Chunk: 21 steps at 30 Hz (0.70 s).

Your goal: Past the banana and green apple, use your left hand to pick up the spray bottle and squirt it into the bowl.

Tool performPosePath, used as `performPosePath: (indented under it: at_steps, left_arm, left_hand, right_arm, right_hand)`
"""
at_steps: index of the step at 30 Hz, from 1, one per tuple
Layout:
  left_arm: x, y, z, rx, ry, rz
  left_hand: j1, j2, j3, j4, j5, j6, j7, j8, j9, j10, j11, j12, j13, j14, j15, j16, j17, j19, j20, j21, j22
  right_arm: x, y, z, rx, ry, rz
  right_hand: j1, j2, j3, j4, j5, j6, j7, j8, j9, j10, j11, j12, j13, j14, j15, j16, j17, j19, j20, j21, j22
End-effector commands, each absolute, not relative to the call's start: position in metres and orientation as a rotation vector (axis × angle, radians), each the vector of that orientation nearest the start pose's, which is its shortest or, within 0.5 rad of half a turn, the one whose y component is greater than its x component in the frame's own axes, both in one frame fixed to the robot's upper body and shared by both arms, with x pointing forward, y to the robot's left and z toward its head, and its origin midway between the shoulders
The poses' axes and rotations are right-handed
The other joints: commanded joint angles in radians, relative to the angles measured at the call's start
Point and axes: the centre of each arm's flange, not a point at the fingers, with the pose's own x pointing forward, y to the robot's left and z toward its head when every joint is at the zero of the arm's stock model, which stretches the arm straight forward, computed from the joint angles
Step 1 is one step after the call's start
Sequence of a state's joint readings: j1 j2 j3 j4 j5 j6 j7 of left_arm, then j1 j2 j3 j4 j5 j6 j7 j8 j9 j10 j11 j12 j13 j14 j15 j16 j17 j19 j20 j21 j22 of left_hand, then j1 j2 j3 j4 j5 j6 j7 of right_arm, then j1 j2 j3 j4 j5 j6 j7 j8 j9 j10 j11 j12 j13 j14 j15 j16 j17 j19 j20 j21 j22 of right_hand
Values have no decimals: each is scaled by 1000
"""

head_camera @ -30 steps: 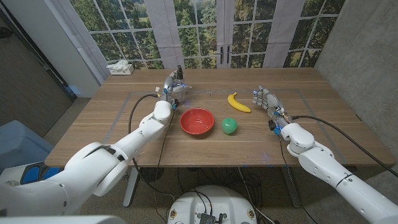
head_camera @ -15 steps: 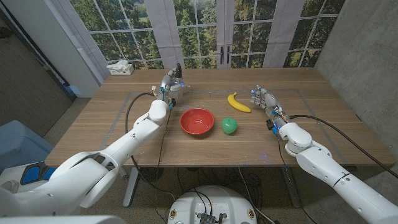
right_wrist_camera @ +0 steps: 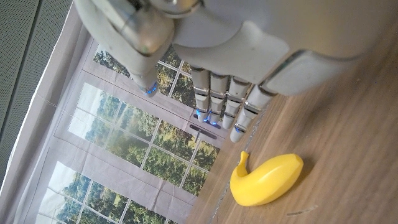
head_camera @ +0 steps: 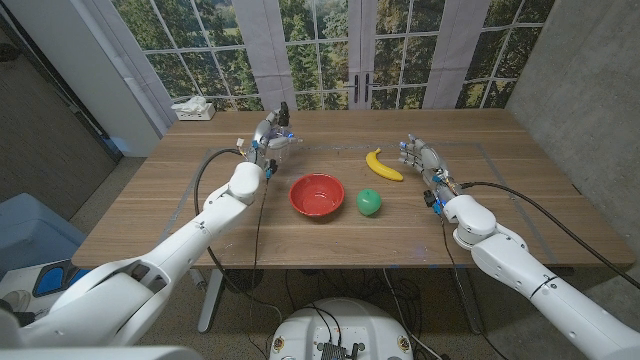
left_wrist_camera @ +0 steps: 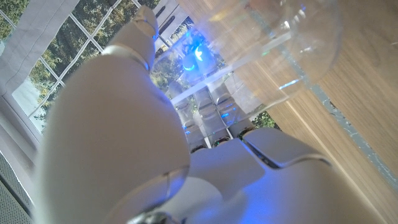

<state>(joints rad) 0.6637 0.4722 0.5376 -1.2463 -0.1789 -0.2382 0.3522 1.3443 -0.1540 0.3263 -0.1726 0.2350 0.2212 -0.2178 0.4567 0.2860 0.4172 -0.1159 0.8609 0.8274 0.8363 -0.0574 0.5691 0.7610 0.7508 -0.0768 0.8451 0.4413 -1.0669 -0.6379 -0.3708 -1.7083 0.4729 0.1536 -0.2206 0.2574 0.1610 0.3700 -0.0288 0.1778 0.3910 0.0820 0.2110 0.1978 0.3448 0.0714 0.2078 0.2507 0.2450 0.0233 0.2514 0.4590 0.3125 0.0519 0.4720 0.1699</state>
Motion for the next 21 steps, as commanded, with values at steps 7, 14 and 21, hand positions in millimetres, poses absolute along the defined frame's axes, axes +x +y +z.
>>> performPosePath:
  at_steps: [7,14,21]
  left_arm:
    - [653,254,27,419,-703,-28]
    - [650,258,30,455,-702,-95]
    - [645,259,30,458,-724,-123]
  left_hand:
    - [265,311,6,5,-24,-58,8,-27,17,-63,47,10,34,-9,-138,34,108,85,-146,106,39]
    - [275,338,18,11,-44,-158,6,-69,26,-102,73,20,75,-106,-125,112,239,100,-130,150,79]
    - [275,346,39,16,-41,-186,4,-82,30,-112,78,23,85,-135,-124,128,269,73,-131,173,124]
  right_arm:
    - [577,-237,-45,-150,-617,140]
    - [573,-231,-46,-153,-625,134]
    - [566,-227,-47,-154,-634,123]
  right_hand:
    - [-13,-1,8,-1,-2,8,0,1,1,10,-5,5,-2,7,2,4,-1,7,1,-7,5]
    - [-15,-1,9,-2,-2,9,-2,0,1,11,-8,5,-4,7,2,4,-1,8,1,-10,5]
    - [-16,0,9,-2,-2,8,-4,-1,1,10,-8,5,-5,7,2,4,-2,9,1,-12,5]
